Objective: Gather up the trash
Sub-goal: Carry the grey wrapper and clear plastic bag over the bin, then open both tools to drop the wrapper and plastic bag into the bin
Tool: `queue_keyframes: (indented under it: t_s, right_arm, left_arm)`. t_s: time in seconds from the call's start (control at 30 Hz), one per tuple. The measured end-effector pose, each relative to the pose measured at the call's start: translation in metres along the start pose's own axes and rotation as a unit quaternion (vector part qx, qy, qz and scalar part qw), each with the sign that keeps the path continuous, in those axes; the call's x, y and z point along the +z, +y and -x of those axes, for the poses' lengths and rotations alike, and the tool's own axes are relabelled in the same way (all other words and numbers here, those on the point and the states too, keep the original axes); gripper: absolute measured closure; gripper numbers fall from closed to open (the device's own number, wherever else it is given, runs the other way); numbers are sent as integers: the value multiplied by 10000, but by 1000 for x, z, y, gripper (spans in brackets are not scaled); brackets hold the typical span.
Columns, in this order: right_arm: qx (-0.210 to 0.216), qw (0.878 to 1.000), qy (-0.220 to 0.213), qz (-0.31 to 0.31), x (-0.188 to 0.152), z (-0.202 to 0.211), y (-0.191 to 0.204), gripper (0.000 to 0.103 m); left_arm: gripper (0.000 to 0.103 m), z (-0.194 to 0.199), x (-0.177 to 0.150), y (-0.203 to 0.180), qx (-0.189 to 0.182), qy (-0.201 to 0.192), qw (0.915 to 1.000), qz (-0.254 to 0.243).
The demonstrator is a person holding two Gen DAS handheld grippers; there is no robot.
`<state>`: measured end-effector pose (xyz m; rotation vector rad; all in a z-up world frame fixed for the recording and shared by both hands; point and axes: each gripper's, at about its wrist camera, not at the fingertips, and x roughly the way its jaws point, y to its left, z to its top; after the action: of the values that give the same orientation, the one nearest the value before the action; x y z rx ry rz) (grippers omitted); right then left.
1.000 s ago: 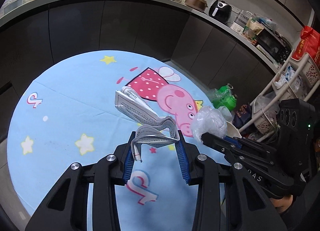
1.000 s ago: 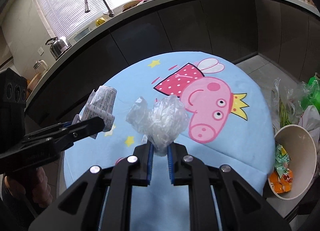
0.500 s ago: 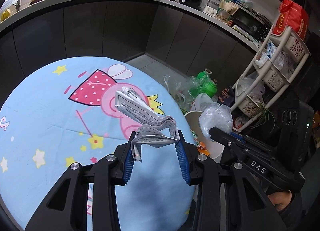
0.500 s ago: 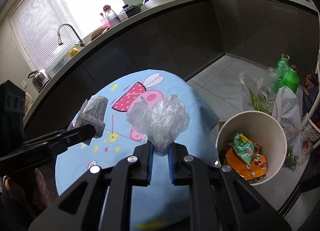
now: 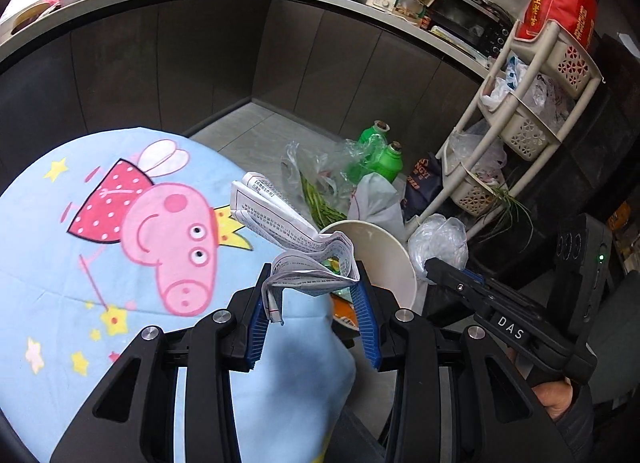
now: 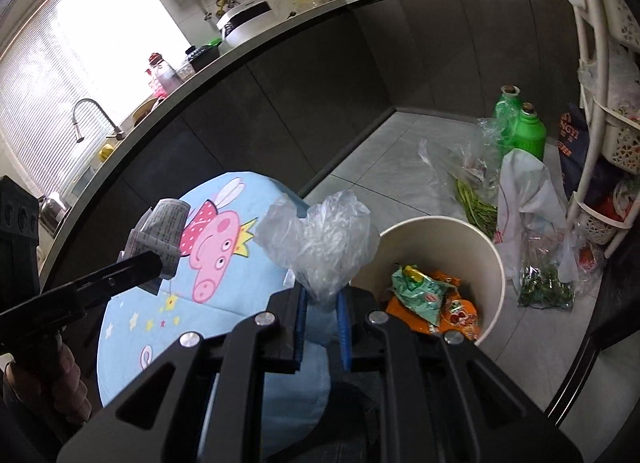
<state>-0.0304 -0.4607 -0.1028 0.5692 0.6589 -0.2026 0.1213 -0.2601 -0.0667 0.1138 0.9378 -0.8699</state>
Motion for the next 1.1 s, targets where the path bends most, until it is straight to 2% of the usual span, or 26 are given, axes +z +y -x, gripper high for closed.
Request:
queue_keyframes:
  t_s: [0.27,0.53,0.77,0.93,1.1]
  right_arm:
    - [-337,9991,58,-267,-5,-1,-39,87]
    - [-656,9960,313,-521,-20,-16,-74,87]
    - [-750,9936,610,-586,-29,-39,-88,87]
    - [-795,9925,737,-558,-34,-53,-90,84]
    - [-800,9918,828,-555,-40,-60,-90,83]
  left_arm:
    - [67,-28,10,-22,-274,224,9991,-217]
    - [66,-73,24,-42,-902,640,9934,-304]
    - [64,-107,24,-60,-1067,927,9883,-568]
    - [34,-114,22,-68,-853,827,9893,-846]
    - [15,-103,25,-58,-676,507,9939,-706]
